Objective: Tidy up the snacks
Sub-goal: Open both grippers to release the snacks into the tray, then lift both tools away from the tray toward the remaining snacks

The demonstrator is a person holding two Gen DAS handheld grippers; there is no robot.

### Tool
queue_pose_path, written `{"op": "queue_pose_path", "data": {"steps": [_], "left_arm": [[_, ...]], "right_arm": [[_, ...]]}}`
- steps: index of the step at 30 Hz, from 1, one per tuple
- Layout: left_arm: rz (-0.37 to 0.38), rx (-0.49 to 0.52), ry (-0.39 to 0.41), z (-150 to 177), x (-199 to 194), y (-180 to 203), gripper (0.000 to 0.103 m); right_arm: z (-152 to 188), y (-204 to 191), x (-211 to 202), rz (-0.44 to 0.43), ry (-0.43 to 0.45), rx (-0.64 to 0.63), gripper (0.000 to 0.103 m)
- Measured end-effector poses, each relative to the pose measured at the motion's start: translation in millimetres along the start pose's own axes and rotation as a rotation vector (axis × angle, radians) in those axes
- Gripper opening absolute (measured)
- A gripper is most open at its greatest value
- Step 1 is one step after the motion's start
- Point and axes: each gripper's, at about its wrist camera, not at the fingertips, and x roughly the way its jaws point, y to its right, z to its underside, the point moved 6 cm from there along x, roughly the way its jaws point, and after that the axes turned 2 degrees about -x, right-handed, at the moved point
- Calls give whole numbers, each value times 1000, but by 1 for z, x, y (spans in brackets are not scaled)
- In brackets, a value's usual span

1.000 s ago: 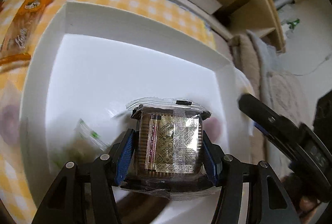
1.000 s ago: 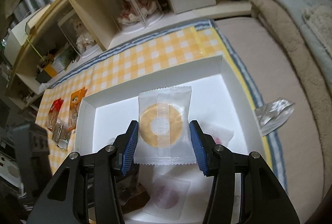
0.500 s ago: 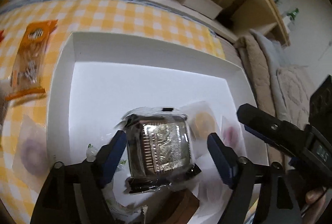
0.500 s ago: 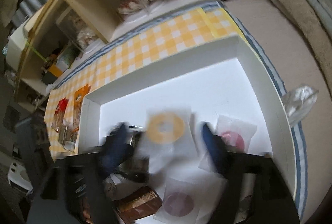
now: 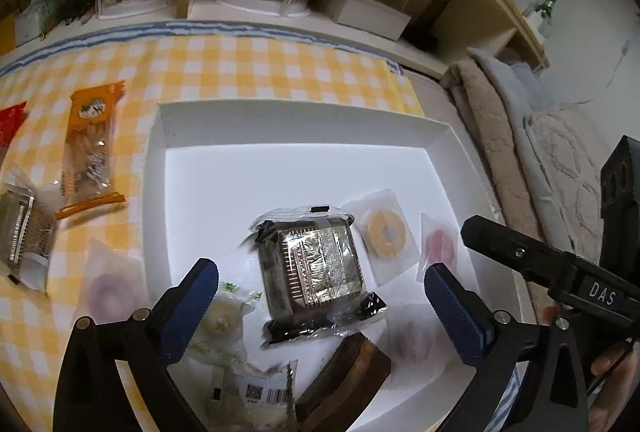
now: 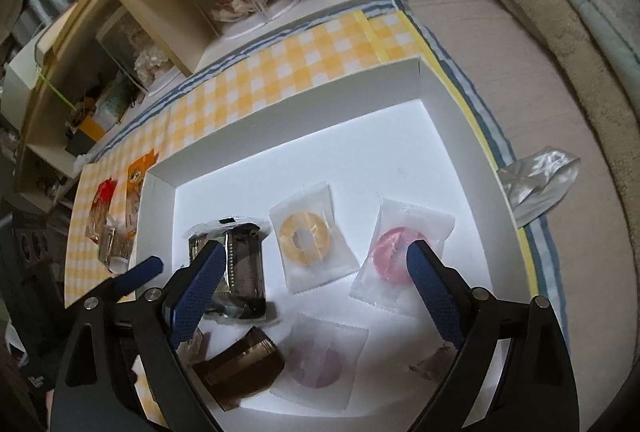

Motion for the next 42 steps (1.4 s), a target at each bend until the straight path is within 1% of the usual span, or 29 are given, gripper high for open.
{"op": "queue_pose_path", "data": {"steps": [2,3,11,23,30,38,42], "left_arm": [[-3,10,5,3,-9,2,103],[-35,-31,45,3,-14,0,103],[-53,-21,70,13,-48,-3,103],[-98,-25,118,10,-107,-24,103],[-114,-11,149,9,-144,-34,103],[-134,-2,183,8,-187,-57,103],[-147,2,207,7,-211,-73,103]], "right_arm": [[0,-4,-7,25,13,-17,103],[0,-6,-10,32,21,-24,103],[1,-14,-28,80,50,-61,103],[1,-34,-51,132,91,-138,103],[-1,-48,-66,140,127,-167,103],[-5,-64,-77,124,161,-188,103],[-7,-78,-82,105,188,-184,103]]}}
